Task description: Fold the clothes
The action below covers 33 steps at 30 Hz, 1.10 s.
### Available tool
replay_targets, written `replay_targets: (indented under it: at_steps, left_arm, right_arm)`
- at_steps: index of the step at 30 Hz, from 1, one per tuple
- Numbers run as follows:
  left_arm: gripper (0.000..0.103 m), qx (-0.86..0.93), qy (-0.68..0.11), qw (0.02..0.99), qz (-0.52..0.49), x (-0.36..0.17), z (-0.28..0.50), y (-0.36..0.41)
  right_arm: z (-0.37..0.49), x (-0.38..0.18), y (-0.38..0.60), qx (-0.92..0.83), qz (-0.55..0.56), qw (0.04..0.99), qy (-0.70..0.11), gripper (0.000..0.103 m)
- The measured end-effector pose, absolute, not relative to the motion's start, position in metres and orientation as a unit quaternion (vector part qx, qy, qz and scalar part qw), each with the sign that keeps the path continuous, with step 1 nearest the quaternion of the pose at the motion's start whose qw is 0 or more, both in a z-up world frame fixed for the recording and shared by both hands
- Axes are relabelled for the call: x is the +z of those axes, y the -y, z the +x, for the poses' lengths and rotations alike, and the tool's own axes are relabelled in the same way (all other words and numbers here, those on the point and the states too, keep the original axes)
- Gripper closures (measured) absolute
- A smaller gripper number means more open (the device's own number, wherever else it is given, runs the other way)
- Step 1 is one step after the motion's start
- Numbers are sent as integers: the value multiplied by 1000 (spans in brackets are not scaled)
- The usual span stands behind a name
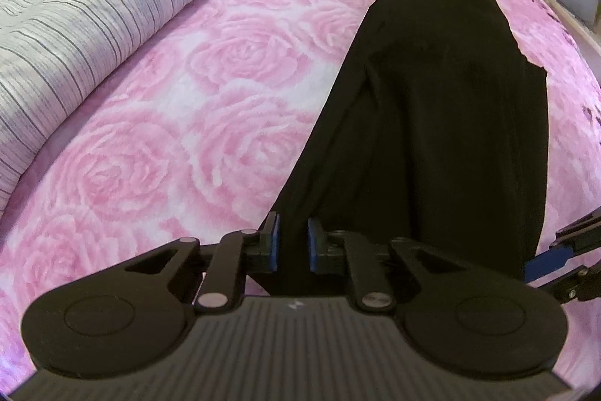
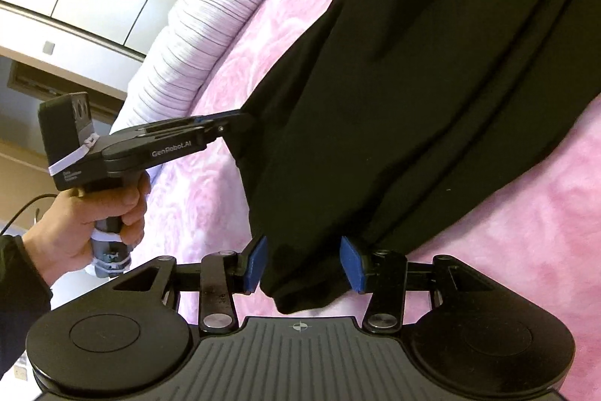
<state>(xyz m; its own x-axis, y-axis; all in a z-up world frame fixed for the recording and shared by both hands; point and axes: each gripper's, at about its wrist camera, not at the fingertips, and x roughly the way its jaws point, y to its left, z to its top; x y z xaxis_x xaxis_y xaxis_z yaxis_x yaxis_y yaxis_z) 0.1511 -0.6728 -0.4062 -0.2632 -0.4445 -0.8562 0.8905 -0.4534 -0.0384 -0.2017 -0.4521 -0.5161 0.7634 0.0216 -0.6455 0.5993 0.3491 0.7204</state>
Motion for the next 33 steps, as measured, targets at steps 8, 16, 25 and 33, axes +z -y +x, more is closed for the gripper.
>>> replay_targets:
  at_steps: [8, 16, 25, 33]
  left_arm:
    - [94, -738, -270, 447, 427, -423, 149, 681]
    - [93, -751, -245, 450, 415, -406, 157, 668]
    - [89, -751, 33, 356, 556, -412, 130, 578]
    - [91, -715, 268, 257, 593, -471, 112, 548]
  right_arm:
    - [-220, -511, 447, -179, 520, 770, -323, 103]
    - [-225, -490, 416, -176, 406, 810, -386, 100]
    - [-155, -479, 302, -103, -48, 885, -452, 51]
    - [-129, -530, 275, -147, -244, 830, -479, 84]
